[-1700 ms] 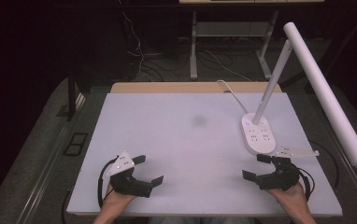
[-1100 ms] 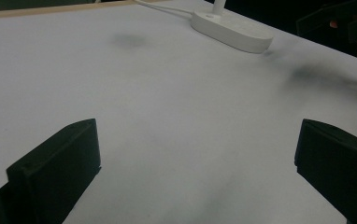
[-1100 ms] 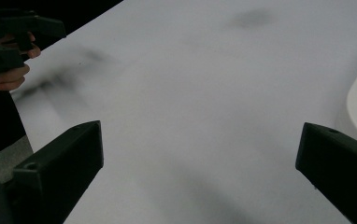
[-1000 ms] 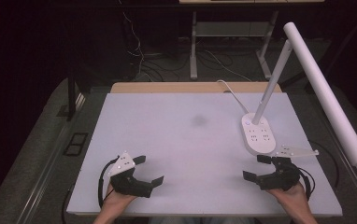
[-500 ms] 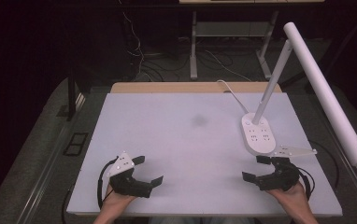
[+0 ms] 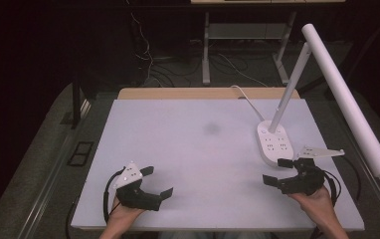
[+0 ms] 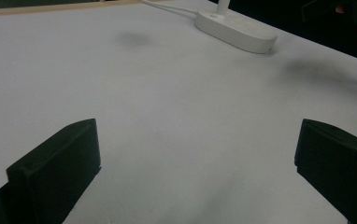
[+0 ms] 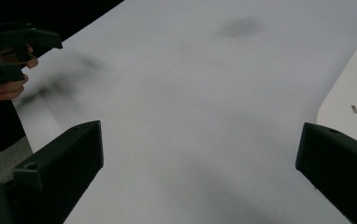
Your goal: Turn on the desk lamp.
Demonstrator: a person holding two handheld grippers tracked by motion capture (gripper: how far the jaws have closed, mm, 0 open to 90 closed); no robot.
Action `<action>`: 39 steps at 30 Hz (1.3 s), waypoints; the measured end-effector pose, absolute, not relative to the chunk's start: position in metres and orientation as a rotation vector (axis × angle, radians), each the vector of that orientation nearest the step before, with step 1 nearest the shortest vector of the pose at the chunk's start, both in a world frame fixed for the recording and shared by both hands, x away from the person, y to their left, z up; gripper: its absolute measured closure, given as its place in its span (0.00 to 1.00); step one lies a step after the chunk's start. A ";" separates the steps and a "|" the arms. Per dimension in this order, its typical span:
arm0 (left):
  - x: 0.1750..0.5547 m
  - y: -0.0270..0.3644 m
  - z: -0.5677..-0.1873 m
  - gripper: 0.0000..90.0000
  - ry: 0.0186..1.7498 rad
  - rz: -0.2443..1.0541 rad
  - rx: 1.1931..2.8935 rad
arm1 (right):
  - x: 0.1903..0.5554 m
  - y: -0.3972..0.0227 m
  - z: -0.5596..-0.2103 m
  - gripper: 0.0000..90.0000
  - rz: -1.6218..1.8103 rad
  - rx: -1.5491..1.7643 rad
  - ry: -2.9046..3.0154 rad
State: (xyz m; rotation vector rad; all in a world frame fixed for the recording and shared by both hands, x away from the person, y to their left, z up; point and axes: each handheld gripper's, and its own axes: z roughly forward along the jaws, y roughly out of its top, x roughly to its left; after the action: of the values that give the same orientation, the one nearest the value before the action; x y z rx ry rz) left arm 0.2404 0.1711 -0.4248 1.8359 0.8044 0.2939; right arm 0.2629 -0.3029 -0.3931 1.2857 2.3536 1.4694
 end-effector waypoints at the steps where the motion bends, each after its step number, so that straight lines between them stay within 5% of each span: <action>1: 0.240 0.171 -0.425 0.00 0.805 0.293 1.835 | 0.266 -0.304 -0.392 0.00 1.458 1.269 2.362; 39: 0.241 0.172 -0.425 0.00 0.822 0.295 1.829 | 0.322 -0.334 -0.370 0.00 1.375 1.328 2.390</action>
State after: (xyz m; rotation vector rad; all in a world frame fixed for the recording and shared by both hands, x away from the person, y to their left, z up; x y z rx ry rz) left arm 0.2410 0.1721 -0.4254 1.8290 0.8222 0.2947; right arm 0.3222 -0.3336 -0.3700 1.3279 2.3904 1.3750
